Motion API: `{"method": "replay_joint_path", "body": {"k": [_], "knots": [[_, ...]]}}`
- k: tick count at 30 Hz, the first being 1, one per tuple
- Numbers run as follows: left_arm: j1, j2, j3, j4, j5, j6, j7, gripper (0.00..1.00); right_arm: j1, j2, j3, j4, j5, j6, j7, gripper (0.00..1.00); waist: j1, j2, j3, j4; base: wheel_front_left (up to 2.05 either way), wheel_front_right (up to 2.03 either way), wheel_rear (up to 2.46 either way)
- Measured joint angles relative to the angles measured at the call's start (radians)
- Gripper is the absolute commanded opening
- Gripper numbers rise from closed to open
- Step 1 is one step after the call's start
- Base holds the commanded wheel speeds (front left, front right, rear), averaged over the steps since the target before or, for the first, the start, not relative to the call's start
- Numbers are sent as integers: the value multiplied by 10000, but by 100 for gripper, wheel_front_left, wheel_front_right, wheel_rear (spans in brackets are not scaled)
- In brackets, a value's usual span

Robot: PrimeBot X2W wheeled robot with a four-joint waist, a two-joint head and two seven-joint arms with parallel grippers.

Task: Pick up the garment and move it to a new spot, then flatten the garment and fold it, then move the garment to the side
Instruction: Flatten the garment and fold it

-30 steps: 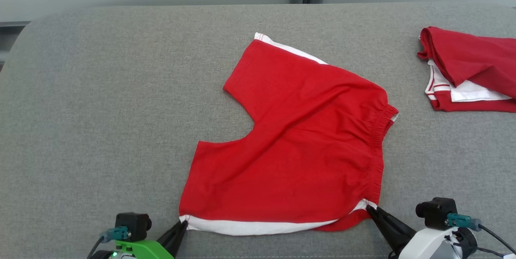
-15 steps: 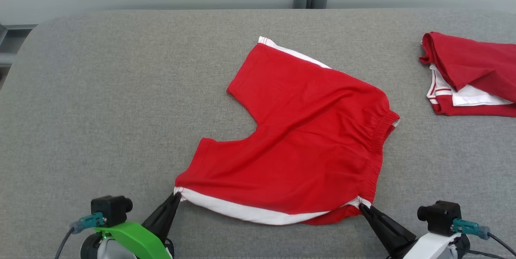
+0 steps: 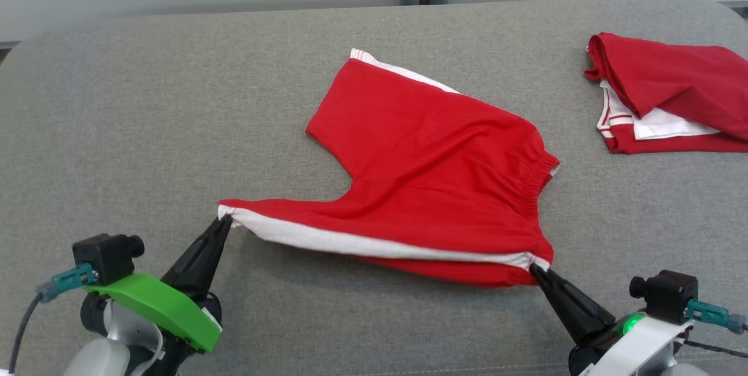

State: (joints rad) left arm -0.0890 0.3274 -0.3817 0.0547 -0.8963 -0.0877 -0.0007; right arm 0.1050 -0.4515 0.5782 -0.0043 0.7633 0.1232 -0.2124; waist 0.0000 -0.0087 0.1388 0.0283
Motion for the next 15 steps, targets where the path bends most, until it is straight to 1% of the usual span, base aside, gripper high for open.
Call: {"method": "replay_joint_path", "body": {"k": [7,10,15], "knots": [[-769,265,209,-667,25,63,280,0,-489,-71,-322,-314,407,0,-163,0,0,0,392,-318,0,0,0],[-1204,458,282,-855,155,115,420,0,-872,15,-466,-387,518,0,-178,0,0,0,616,-461,0,0,0],[-1896,614,441,-1081,295,278,663,0,-1426,151,-792,-349,589,0,-259,0,0,0,1044,-726,0,0,0]]}}
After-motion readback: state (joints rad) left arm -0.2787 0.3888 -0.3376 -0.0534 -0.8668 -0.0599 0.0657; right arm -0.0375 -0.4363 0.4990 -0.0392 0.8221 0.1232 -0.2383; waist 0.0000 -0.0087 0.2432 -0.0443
